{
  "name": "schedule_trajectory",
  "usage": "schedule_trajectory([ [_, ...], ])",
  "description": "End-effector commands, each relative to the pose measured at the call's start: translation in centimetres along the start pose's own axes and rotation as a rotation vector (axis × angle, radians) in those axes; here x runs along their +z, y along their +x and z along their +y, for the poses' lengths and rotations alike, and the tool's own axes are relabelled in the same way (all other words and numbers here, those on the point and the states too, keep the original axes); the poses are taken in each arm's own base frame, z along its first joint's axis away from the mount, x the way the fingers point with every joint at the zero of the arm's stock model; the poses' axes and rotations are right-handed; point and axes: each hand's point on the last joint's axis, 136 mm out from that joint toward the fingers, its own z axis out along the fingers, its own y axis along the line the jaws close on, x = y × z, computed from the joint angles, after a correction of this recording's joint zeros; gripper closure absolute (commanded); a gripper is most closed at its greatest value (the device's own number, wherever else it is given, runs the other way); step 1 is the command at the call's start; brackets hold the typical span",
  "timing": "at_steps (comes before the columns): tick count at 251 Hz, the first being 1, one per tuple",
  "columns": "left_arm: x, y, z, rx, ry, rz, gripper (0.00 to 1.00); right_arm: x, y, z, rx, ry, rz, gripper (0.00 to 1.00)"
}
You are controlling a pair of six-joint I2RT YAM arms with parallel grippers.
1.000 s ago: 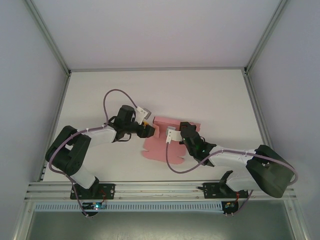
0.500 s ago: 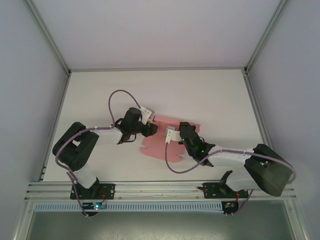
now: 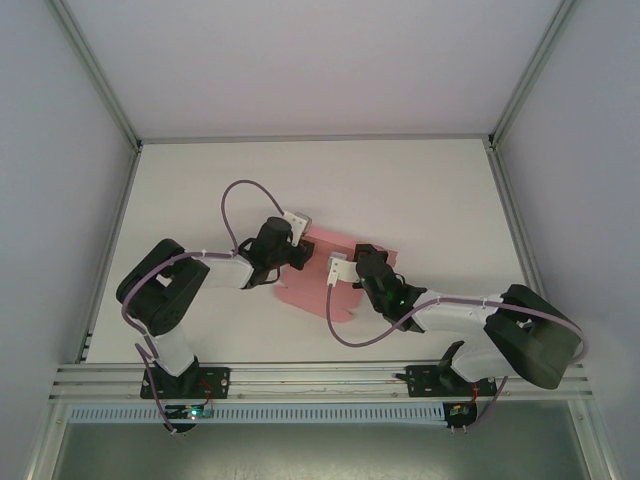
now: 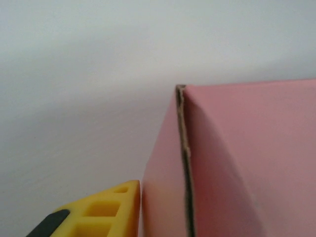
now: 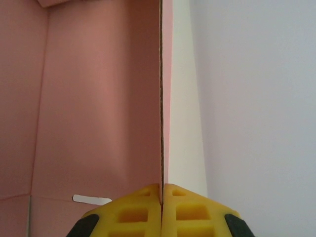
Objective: Assemble paper box
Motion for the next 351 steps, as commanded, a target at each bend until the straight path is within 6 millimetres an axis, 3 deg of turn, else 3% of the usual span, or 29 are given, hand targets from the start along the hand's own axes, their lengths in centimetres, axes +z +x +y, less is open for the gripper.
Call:
schedule_trajectory([
  [1, 0.2, -0.4, 5.0, -0.078, -0.251, -0.021, 0.76, -0.4, 0.7, 2.9, -0.028, -0.1, 0.007, 1.0],
  [46, -0.2, 0.9, 7.9, -0.177, -0.426, 0.018, 0.74, -0.8, 1.4, 3.3, -0.017, -0.118, 0.029, 1.0],
  [140, -2.8, 3.0, 11.9, -0.28, -0.711, 0.037, 0.75, -1.1, 2.9, 3.9, -0.014, -0.135, 0.1, 1.0],
  [223, -4.4, 4.6, 13.8, -0.316, -0.873, 0.063, 0.73, -1.4, 3.5, 3.5, 0.003, -0.128, 0.137, 1.0],
  [257, -5.0, 4.8, 14.2, -0.324, -0.91, 0.065, 0.8, -1.5, 3.7, 3.3, 0.007, -0.124, 0.146, 1.0],
  [282, -4.7, 4.4, 13.9, -0.291, -0.882, 0.068, 0.75, -1.6, 3.5, 3.2, 0.011, -0.123, 0.14, 1.0],
  [316, -2.0, 3.1, 10.5, -0.245, -0.612, 0.051, 0.66, -1.4, 3.3, 3.1, 0.02, -0.124, 0.132, 1.0],
  [351, -1.1, 1.7, 7.5, -0.21, -0.417, 0.022, 0.51, -1.2, 2.9, 3.2, 0.021, -0.133, 0.114, 1.0],
])
